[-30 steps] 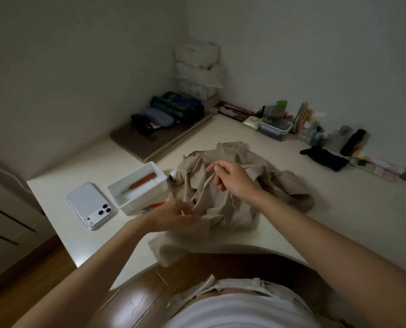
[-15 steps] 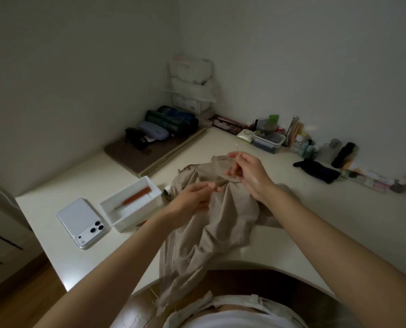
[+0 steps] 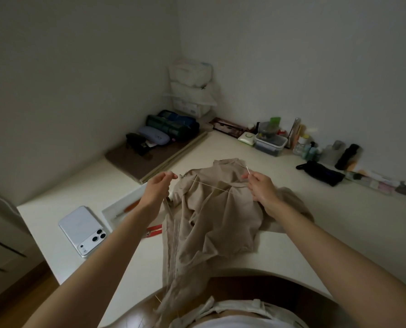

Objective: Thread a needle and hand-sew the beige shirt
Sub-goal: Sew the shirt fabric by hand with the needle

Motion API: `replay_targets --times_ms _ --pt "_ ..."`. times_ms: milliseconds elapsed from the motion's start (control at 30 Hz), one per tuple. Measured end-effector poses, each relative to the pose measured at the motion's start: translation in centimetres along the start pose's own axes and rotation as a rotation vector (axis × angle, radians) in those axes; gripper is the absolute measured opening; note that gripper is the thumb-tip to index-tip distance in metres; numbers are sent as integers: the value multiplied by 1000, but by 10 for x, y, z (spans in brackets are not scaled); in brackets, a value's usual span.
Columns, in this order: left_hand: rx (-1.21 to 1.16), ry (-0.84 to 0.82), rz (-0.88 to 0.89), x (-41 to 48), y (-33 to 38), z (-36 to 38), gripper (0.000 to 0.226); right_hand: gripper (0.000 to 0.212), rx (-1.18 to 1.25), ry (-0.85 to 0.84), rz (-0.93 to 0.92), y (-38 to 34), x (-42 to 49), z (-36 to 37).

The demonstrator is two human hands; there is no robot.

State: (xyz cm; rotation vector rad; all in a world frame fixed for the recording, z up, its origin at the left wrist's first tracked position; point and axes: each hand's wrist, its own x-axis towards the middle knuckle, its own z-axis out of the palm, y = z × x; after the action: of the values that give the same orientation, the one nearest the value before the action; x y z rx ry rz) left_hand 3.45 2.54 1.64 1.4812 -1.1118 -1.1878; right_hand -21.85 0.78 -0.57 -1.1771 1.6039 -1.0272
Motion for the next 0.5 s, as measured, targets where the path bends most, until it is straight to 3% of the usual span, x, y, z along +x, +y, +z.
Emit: replay_targets --times_ms 100,200,333,500 --pt "341 -44 97 2 -11 5 16 32 -183 -51 -27 3 2 6" --pt "689 -153 119 -3 -25 11 20 32 -285 -256 -43 3 -9 17" --pt "645 -227 129 -31 -34 18 21 38 -380 -437 -51 11 -27 26" --pt "797 -583 99 -59 -64 12 17 18 -461 -825 -44 27 -42 24"
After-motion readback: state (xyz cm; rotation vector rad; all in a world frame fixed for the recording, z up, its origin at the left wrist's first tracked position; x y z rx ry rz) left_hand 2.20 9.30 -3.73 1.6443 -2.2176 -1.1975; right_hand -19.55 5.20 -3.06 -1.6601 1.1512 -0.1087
